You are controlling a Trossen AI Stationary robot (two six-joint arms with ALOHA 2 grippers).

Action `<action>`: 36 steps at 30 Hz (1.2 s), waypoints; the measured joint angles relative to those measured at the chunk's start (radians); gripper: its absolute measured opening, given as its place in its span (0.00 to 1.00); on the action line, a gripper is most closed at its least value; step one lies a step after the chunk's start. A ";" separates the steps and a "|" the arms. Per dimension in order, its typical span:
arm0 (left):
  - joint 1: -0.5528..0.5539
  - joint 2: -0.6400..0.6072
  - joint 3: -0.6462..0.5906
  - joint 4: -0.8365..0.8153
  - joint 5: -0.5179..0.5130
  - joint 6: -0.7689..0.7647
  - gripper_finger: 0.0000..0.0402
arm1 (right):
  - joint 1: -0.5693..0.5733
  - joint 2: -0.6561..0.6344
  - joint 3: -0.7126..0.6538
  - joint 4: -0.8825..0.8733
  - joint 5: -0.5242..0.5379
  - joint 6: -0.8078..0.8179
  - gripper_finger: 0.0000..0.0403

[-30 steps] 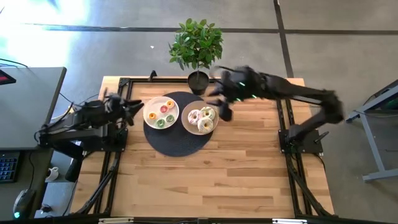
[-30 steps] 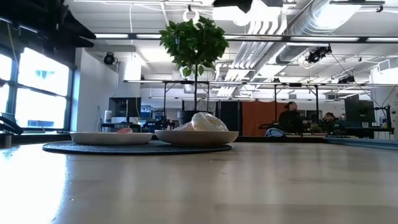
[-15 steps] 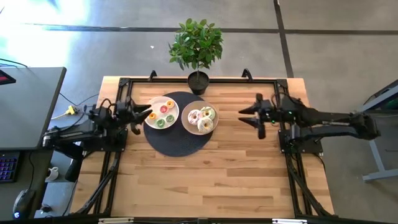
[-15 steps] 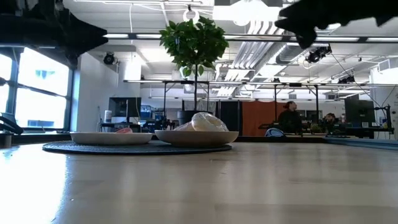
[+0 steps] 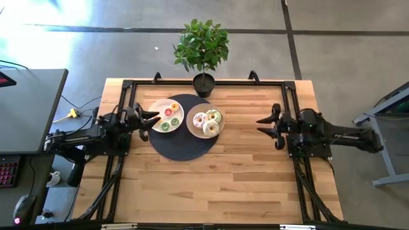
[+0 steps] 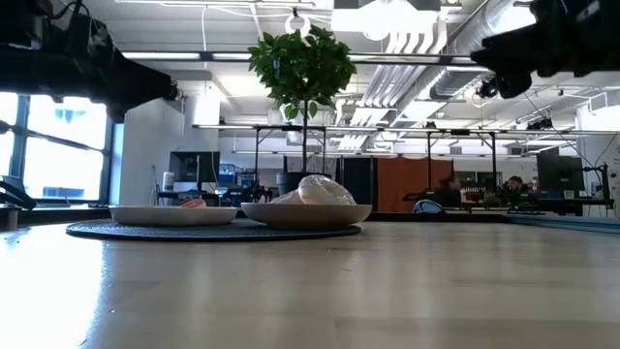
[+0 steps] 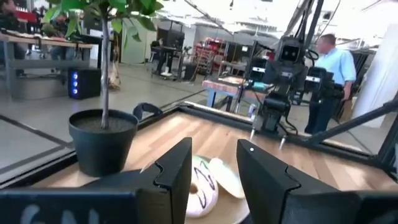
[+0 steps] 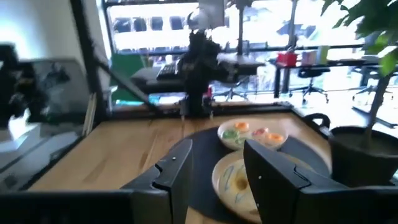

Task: Pick & Place donuts
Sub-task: Return to Home Position

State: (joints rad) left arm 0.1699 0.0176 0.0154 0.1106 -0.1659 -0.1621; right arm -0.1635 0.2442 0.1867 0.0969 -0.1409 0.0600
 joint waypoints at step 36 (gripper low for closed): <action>-0.007 -0.001 0.006 -0.089 -0.001 0.000 0.32 | 0.000 -0.121 -0.167 0.061 0.121 0.043 0.35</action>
State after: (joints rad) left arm 0.1633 0.0170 0.0213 0.0219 -0.1665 -0.1623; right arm -0.1631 0.1237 0.0196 0.1581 -0.0195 0.1033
